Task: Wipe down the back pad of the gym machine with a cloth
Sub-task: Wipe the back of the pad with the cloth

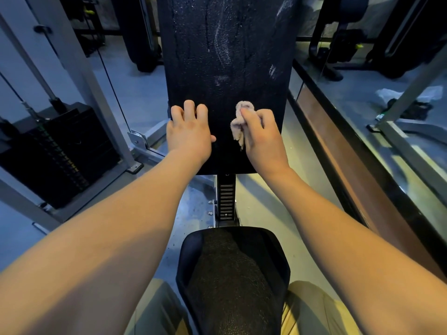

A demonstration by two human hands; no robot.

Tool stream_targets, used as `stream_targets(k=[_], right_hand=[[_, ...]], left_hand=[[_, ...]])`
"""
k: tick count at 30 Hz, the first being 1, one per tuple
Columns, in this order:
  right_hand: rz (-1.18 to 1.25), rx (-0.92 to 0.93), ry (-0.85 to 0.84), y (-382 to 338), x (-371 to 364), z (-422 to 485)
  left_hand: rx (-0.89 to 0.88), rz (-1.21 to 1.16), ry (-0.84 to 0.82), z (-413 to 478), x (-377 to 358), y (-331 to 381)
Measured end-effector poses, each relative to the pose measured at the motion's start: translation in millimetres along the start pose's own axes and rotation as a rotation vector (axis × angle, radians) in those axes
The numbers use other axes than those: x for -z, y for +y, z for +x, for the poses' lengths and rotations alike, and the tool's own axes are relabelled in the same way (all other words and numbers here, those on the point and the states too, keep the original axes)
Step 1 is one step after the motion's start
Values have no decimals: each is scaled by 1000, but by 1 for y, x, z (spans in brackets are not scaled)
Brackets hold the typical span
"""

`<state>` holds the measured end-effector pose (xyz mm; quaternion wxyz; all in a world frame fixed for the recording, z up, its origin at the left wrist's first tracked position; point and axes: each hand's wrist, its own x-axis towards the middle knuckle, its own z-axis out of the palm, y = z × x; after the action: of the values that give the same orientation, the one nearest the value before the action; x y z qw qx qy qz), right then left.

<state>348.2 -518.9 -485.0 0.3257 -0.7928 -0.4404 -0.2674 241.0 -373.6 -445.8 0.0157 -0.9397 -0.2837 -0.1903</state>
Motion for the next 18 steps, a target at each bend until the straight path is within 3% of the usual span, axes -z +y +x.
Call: stream_targets(k=[6,12,16,18], right_hand=[[-113,-8,68,1,-14,1],[-122,163,66,17,2,11],[-169,20,228,20,12,38],[-170,13,215,10,1,33]], left_hand=[[-11,-3,25,1,-4,-2],[-12,-3,22,0,-4,-2],[-7,6,39,0,-8,-2],[-13,3,52,-1,-11,-2]])
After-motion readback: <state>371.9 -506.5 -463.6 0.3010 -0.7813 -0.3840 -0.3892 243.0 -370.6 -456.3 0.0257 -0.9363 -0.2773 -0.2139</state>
